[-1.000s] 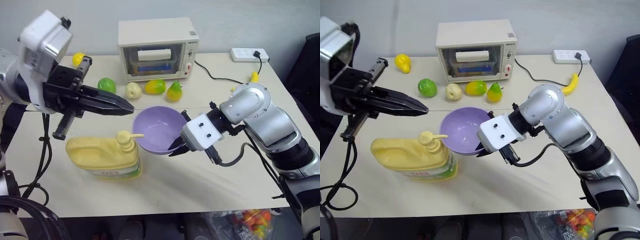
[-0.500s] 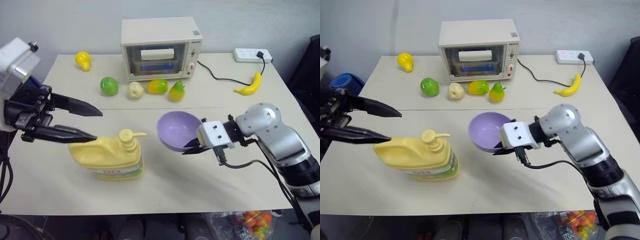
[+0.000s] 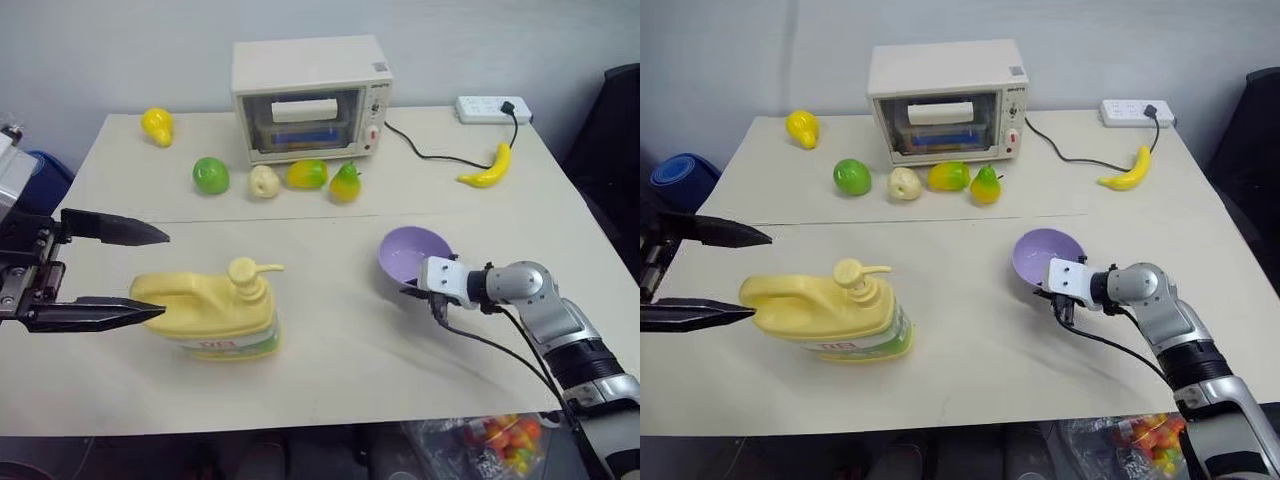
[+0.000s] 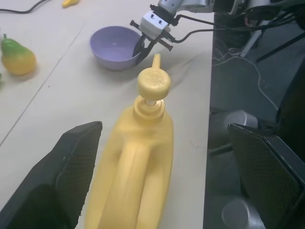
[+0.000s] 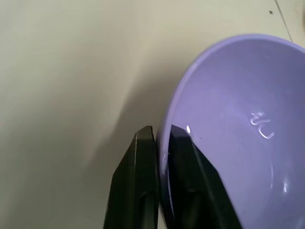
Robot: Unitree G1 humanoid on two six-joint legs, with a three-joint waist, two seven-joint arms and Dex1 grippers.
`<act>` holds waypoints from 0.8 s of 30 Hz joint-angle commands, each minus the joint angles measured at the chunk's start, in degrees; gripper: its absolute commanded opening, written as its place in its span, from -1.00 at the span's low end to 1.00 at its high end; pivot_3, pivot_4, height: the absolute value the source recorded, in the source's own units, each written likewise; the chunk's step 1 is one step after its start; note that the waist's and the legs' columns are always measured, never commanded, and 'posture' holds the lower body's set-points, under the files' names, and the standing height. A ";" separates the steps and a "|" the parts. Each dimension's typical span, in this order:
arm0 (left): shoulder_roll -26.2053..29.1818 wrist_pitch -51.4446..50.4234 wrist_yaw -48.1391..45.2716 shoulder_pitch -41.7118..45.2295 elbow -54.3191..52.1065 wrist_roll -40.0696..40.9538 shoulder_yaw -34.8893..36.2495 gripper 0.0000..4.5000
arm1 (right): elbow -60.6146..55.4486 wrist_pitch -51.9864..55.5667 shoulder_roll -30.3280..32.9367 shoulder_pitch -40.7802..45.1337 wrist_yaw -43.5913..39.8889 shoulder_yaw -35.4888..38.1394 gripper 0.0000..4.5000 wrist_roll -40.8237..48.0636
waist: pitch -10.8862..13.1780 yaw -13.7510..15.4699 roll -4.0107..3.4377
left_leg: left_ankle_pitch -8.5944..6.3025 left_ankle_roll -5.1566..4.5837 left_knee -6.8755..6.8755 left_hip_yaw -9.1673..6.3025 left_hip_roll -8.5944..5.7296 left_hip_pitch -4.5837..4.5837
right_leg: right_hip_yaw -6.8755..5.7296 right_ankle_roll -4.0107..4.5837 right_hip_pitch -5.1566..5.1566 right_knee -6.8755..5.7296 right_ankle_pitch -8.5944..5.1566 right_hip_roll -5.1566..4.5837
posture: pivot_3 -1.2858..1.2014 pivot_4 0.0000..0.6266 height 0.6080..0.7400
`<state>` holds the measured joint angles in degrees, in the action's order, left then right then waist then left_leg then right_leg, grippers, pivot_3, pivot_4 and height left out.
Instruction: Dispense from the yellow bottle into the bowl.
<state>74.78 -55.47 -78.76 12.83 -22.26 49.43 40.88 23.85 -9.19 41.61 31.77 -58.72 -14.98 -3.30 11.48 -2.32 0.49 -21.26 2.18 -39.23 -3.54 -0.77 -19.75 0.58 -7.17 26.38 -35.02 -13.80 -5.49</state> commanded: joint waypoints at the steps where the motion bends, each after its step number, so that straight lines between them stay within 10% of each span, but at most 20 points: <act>1: -0.23 0.76 0.41 -0.87 -0.90 0.09 3.08 1.00 | 0.87 -1.40 -0.19 -0.40 0.19 1.59 -0.33 0.30 | 0.00 0.00 0.00 | 0.00 -0.01 0.00 0.01 0.01 0.02 | 0.01 0.00 -0.01 -0.01 0.00 0.01 | 0.03 -0.52 1.00; 10: -0.63 4.10 -1.59 -7.62 2.83 -5.01 5.29 1.00 | -15.65 9.32 6.73 -7.15 -5.40 11.24 0.99 11.62 | 0.03 0.45 -0.05 | -0.09 -0.16 0.01 0.11 0.01 0.08 | 0.13 0.00 -0.01 -0.07 0.00 0.02 | 0.03 -0.52 1.00; 24: -4.21 11.92 -7.72 -23.92 20.66 -18.04 22.55 1.00 | -19.60 41.54 28.07 -24.90 -25.88 44.13 0.99 37.64 | 0.07 0.28 -0.09 | -0.47 -0.84 0.22 0.39 0.20 0.68 | 0.10 0.08 -0.83 0.56 -0.05 0.16 | 0.03 -0.52 1.00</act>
<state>70.52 -45.30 -85.91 -10.73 -3.51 32.96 60.33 4.10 31.44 68.71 6.76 -83.59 26.25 32.65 11.55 -2.04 0.39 -21.75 1.31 -39.02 -3.11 -0.53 -19.03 0.71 -7.08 25.41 -34.42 -13.85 -5.31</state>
